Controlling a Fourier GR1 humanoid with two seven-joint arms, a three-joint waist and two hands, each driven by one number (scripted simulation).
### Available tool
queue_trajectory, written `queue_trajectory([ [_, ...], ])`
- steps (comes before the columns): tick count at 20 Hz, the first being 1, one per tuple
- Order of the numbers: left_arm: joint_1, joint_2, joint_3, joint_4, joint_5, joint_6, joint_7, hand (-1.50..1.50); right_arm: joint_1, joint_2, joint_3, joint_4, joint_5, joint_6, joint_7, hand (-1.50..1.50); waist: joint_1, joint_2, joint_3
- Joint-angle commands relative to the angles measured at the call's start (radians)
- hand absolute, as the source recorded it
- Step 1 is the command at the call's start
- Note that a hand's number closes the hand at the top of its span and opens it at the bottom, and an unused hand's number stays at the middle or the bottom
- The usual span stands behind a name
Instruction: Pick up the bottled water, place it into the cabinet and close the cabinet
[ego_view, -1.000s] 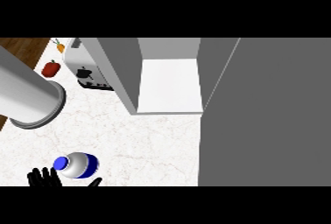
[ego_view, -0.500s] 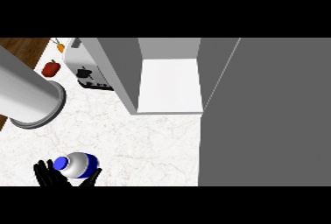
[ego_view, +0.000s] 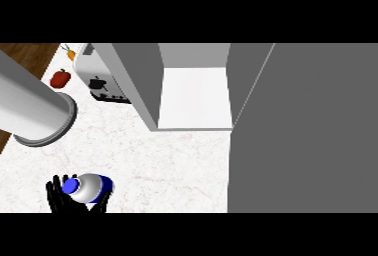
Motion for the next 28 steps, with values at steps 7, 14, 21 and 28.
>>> queue_trajectory([
  [7, -0.059, -0.008, -0.027, -0.025, 0.029, 0.009, -0.059, 1.5, 0.027, 0.016, 0.014, -0.167, -0.064, -0.006, 0.087, -1.5, 0.008, 0.003, -0.005],
  [14, -0.114, 0.014, 0.055, -0.032, -0.009, 0.055, -0.089, 1.5, -0.018, 0.002, -0.027, -0.096, -0.063, 0.016, 0.051, -1.5, 0.005, 0.001, -0.004],
  [21, -0.241, 0.092, -0.198, 0.0, -0.199, -0.073, 0.156, 1.5, -0.013, -0.01, -0.002, -0.055, -0.015, 0.037, -0.003, -1.5, -0.039, 0.002, -0.005],
  [28, -0.23, 0.113, -0.268, -0.217, -0.202, -0.07, 0.326, 1.5, 0.032, 0.0, -0.048, -0.139, -0.094, 0.005, 0.041, -1.5, 0.005, -0.005, -0.004],
])
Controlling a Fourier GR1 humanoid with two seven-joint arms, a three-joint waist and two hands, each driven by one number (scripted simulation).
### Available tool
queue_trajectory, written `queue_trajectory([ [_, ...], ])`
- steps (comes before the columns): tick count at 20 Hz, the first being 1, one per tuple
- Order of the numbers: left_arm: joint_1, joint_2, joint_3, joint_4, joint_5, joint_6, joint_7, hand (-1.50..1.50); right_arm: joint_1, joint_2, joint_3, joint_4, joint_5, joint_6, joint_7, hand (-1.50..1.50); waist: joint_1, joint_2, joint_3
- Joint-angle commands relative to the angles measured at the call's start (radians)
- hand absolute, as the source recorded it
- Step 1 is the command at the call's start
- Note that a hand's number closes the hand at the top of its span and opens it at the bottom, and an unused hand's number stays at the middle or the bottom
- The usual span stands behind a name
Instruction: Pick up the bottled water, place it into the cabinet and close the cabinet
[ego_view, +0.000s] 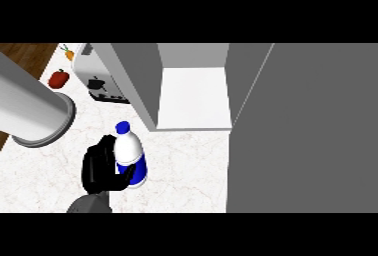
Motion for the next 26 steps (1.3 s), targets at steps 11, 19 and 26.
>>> queue_trajectory([
  [11, 0.02, -0.095, -0.28, -0.519, -0.142, 0.267, 0.33, 1.5, -0.031, 0.039, 0.011, -0.114, -0.056, -0.031, 0.09, -1.5, 0.014, -0.003, 0.0],
  [19, -0.152, -0.097, -0.455, -0.622, -0.168, 0.575, 0.553, 1.5, -0.026, 0.047, 0.017, -0.133, -0.066, -0.019, 0.113, -1.5, -0.003, -0.002, 0.0],
  [26, -0.419, -0.097, -0.493, -0.514, -0.164, 0.845, 0.605, 1.5, -0.089, -0.007, -0.072, -0.087, -0.145, 0.003, 0.128, -1.5, -0.008, 0.003, 0.0],
])
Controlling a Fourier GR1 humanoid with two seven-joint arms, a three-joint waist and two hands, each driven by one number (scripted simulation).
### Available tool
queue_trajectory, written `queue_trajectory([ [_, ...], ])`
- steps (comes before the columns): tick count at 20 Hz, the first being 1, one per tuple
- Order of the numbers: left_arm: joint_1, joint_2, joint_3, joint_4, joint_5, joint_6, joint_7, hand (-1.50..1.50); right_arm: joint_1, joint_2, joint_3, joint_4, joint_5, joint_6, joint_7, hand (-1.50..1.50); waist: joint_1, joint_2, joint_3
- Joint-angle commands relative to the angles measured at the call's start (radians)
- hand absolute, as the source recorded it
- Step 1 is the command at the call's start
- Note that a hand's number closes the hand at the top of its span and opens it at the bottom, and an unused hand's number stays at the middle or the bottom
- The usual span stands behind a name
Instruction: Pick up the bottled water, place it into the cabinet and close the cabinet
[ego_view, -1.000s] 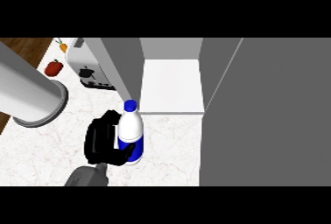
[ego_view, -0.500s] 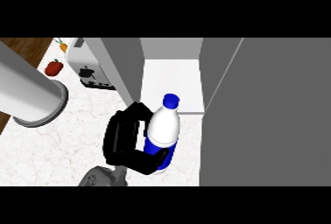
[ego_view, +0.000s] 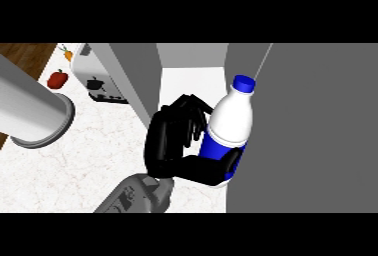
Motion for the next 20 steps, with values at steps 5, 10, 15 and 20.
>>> queue_trajectory([
  [5, -0.257, -0.001, -0.002, 0.177, 0.012, 0.191, 0.042, 1.5, -0.032, 0.016, -0.013, -0.073, -0.087, -0.009, 0.058, -1.5, -0.007, 0.003, 0.0],
  [10, -0.285, -0.001, 0.045, 0.295, 0.044, 0.131, 0.017, 1.5, -0.04, 0.01, -0.041, -0.045, -0.102, 0.018, 0.059, -1.5, -0.003, 0.002, 0.0],
  [15, -0.356, -0.001, 0.031, 0.415, 0.07, 0.149, -0.02, 1.5, -0.012, 0.009, -0.088, -0.082, -0.134, 0.029, 0.068, -1.5, -0.013, 0.004, -0.001],
  [20, -0.404, -0.001, 0.073, 0.555, 0.08, 0.117, -0.065, 1.5, -0.033, 0.038, -0.022, -0.091, -0.109, 0.018, 0.109, -1.5, -0.012, 0.006, -0.001],
])
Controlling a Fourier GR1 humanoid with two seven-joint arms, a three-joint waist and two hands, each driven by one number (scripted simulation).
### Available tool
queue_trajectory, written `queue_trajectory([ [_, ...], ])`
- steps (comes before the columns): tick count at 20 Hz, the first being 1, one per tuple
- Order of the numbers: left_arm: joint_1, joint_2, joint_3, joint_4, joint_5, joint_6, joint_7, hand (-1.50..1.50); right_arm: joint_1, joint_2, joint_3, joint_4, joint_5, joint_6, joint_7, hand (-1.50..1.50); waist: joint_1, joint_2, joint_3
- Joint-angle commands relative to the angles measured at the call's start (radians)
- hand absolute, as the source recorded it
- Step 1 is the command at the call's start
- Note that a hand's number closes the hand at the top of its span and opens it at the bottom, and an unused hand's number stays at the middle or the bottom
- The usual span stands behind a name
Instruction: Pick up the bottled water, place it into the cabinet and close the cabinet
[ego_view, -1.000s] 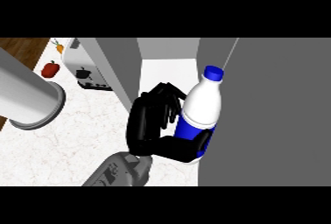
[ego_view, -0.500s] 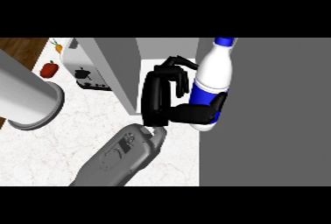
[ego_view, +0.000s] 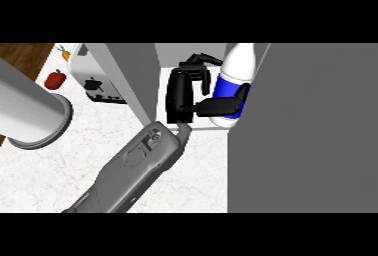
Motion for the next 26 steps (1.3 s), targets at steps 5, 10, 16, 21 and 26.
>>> queue_trajectory([
  [5, -0.053, -0.003, 0.081, 0.226, 0.079, -0.06, -0.127, 1.5, -0.002, -0.026, -0.038, -0.082, -0.16, -0.001, 0.079, -1.5, -0.006, 0.004, 0.0],
  [10, -0.105, -0.003, 0.162, 0.354, 0.128, -0.099, -0.222, 1.5, -0.021, -0.039, -0.068, -0.034, -0.18, 0.013, 0.069, -1.5, -0.011, 0.005, 0.0],
  [16, -0.23, -0.003, 0.189, 0.573, 0.125, -0.12, -0.278, 1.5, -0.001, -0.007, -0.016, -0.09, -0.131, 0.008, 0.082, -1.5, -0.026, 0.011, 0.0],
  [21, -0.292, 0.017, 0.136, 0.711, 0.046, -0.125, -0.255, -1.5, -0.04, -0.001, -0.024, -0.023, -0.11, 0.02, 0.041, -1.5, -0.021, 0.01, 0.001],
  [26, -0.363, -0.002, 0.148, 0.797, 0.048, -0.117, -0.255, -1.5, -0.065, 0.008, 0.012, -0.029, -0.083, 0.011, 0.067, -1.5, -0.027, 0.013, 0.0],
])
